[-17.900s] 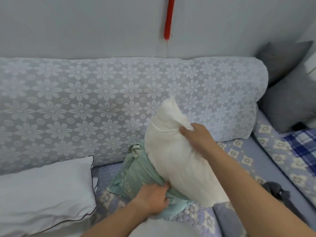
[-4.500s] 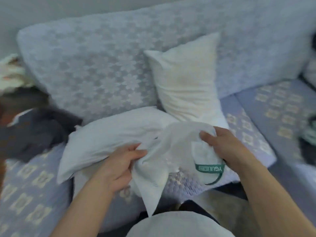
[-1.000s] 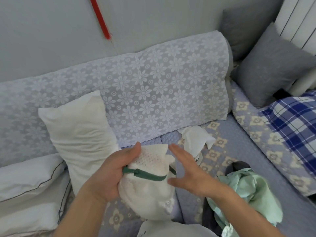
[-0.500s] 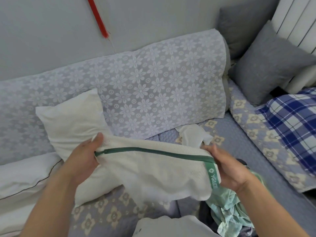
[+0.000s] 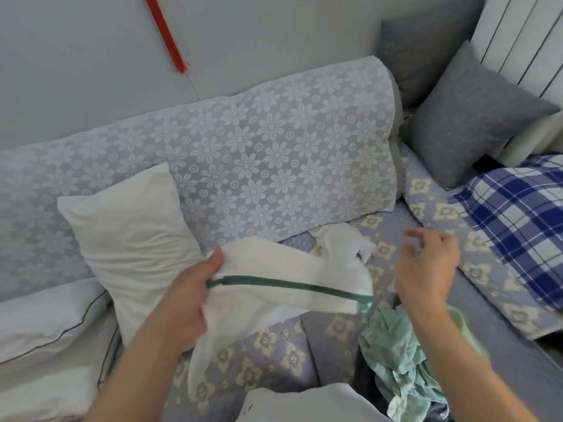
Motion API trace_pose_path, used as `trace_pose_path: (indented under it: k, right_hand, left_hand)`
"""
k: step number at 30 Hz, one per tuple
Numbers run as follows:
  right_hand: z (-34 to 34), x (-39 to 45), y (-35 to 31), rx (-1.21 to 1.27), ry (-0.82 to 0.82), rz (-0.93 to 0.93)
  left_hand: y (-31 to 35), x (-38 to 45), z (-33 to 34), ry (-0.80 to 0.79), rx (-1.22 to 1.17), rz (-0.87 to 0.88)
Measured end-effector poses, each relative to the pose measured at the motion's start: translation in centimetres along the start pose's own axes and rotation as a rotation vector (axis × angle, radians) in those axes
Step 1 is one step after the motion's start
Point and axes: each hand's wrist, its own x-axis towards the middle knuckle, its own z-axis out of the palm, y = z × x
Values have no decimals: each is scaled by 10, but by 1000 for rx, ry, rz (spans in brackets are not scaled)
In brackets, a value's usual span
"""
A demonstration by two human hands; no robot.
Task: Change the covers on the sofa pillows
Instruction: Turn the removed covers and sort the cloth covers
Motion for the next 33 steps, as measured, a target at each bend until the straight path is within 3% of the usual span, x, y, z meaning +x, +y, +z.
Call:
trace_pose_path:
  k: [1,3,5,6,9,13,15,21,26,30,33]
  right_hand:
    - [2,-10,-11,85,-97,-22]
    - [7,-47,-41,330,-571,73]
    - [12,-89,-62,375,-966,121]
    - [15,-104,-67,389,-1045,118]
    - [22,-111,-60,454,-1024,80]
    - [15,-96,-51,388,-1221,-135]
    - [20,-99,-50,361,-1165,-180]
    - [23,-99,-47,422,-1010,10]
    - [25,-113,-52,332,-744,-74]
    - [29,-112,-53,571,-696,169]
    - [27,-104,-49,584,-736,212]
  left_hand:
    - [-6,0,11,13,-7,25]
    - [-23,-1,33,19,34,55]
    - [-41,-8,54,17,140,100]
    - [-50,-11,62,31,176,114]
    - [-65,-20,73,34,121,89]
    - [-76,-17,64,83,184,178]
    - [-78,-16,64,121,269,227]
    - [-73,-13,72,175,404,330]
    - [-82,-17,94,140,207,324]
    - [-91,-4,91,149,-76,238]
    - [-100,3,89,171,67,279]
